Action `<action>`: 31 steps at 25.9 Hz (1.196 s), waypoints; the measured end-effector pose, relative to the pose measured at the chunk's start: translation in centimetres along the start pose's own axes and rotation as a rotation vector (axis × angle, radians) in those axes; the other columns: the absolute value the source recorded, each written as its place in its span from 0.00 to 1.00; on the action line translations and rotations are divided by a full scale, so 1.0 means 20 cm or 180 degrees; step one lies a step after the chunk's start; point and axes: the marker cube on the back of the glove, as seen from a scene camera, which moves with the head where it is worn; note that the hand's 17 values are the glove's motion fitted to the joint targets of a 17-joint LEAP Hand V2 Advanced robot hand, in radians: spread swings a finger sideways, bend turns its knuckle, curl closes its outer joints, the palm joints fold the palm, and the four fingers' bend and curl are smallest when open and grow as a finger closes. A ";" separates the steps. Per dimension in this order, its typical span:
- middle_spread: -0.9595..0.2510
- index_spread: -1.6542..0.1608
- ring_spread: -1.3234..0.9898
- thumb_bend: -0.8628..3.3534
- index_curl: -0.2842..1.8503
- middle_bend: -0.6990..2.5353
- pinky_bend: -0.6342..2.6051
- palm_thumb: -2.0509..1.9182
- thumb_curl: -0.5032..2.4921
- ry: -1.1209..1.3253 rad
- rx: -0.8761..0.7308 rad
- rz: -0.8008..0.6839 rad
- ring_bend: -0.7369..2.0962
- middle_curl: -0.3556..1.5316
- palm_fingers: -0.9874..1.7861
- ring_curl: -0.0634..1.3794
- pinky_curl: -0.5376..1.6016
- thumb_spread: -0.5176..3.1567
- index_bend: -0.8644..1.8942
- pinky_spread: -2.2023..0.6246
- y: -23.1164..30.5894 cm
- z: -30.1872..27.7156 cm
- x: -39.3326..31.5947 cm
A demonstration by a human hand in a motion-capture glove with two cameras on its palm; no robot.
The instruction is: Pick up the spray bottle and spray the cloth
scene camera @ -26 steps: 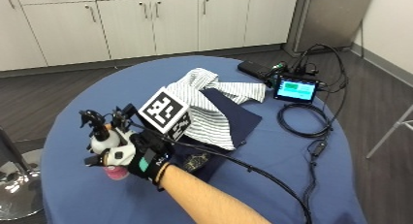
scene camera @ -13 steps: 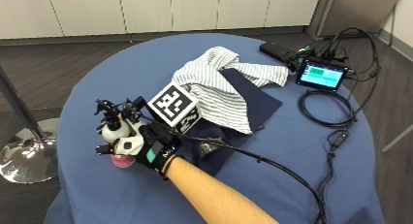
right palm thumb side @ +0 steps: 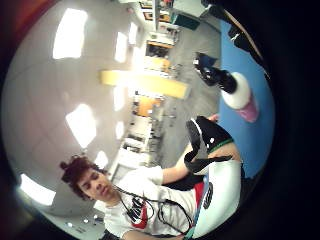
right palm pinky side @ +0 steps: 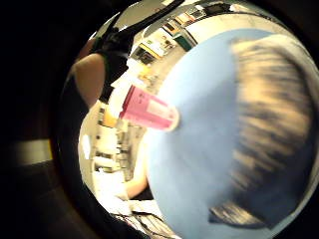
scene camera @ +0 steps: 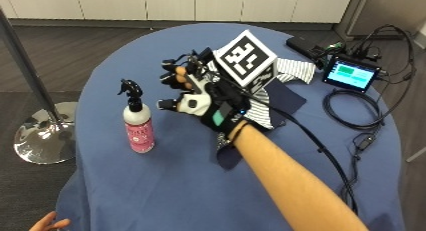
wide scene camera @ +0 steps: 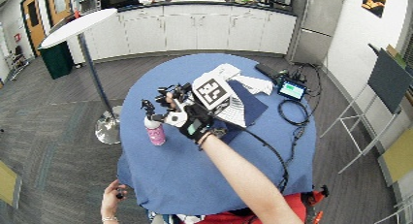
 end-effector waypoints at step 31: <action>0.74 0.73 0.58 0.20 0.25 0.31 0.28 0.72 0.30 0.2781 -0.0619 0.0632 0.36 0.40 0.58 0.28 0.41 0.41 0.36 0.84 0.53 -0.14 0.60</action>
